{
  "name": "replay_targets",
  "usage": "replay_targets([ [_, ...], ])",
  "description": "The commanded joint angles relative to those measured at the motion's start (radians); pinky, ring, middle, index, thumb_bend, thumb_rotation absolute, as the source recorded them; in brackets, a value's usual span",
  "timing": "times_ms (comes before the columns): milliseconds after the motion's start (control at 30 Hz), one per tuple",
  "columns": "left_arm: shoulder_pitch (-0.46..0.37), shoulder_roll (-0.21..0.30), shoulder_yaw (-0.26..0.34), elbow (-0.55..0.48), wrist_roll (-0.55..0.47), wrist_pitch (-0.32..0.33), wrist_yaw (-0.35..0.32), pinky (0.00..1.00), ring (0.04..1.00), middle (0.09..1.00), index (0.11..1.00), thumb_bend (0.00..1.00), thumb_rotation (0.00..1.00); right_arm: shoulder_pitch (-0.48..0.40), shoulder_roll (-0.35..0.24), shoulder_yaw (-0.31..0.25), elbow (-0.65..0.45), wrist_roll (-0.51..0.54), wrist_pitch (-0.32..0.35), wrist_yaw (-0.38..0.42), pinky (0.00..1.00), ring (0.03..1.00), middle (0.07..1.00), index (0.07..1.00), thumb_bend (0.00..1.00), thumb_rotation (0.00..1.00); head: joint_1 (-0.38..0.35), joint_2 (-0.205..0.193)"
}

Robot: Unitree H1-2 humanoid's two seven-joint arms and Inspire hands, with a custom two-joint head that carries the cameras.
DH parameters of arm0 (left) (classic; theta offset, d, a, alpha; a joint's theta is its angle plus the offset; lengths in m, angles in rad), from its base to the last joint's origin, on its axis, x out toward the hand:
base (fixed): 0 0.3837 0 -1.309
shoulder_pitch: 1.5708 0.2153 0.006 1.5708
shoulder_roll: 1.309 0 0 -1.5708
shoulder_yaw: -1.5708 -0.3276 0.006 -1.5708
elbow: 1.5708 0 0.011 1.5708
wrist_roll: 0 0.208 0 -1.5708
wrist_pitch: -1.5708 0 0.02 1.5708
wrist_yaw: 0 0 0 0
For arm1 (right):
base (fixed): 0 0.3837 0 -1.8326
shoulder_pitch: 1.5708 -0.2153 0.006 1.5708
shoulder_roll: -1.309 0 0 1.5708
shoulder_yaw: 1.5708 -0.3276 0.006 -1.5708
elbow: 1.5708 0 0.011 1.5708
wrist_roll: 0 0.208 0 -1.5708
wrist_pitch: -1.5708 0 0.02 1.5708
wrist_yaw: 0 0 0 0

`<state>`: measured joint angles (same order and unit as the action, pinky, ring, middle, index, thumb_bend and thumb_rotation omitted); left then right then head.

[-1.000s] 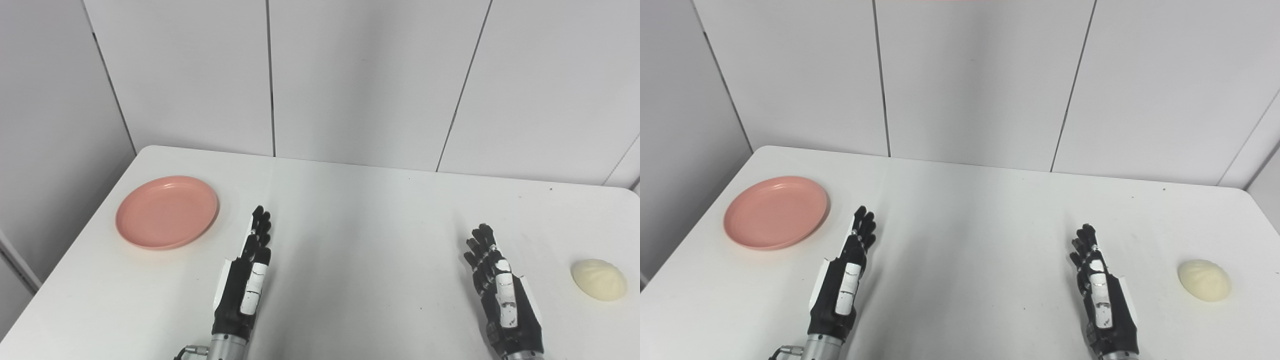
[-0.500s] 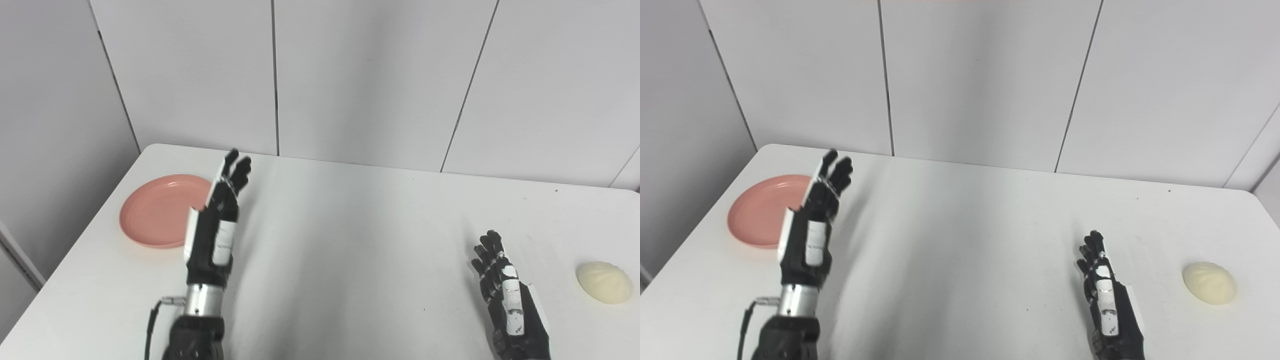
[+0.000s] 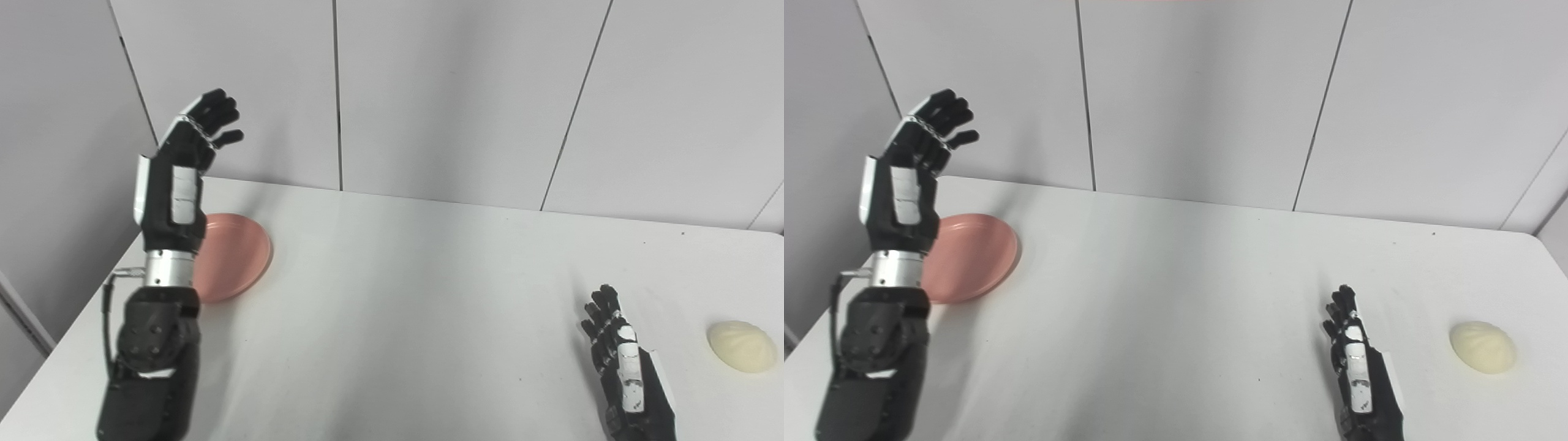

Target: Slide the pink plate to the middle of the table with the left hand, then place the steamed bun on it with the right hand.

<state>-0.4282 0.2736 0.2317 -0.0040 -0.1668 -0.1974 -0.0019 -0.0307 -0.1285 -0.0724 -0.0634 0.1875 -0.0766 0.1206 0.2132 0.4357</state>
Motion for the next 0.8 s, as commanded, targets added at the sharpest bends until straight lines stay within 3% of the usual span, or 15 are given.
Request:
replay_targets([
  [0,-0.056,0.051,0.022,0.005,-0.031,-0.008,-0.018,0.72,0.802,0.796,0.756,1.00,0.90,0.014,0.008,0.003,-0.013,0.002,0.005,0.001,1.00,1.000,1.000,1.000,0.76,1.00,0.000,0.002],
  [300,-0.115,0.197,0.109,0.224,-0.153,-0.046,-0.113,0.76,0.815,0.812,0.783,1.00,0.90,0.013,0.006,-0.002,-0.016,0.010,0.007,0.004,1.00,1.000,1.000,1.000,0.74,1.00,0.010,0.004],
  [600,-0.159,0.252,0.160,0.446,-0.208,-0.069,-0.161,0.71,0.826,0.854,0.886,1.00,0.92,0.011,0.001,-0.003,-0.019,0.007,0.007,0.006,1.00,1.000,1.000,1.000,0.74,1.00,0.014,0.010],
  [767,-0.184,0.254,0.155,0.613,-0.201,-0.118,-0.191,0.75,0.857,0.884,0.910,1.00,0.92,0.012,0.007,-0.007,-0.019,0.007,-0.006,0.001,1.00,1.000,1.000,1.000,0.74,1.00,0.009,0.014],
])
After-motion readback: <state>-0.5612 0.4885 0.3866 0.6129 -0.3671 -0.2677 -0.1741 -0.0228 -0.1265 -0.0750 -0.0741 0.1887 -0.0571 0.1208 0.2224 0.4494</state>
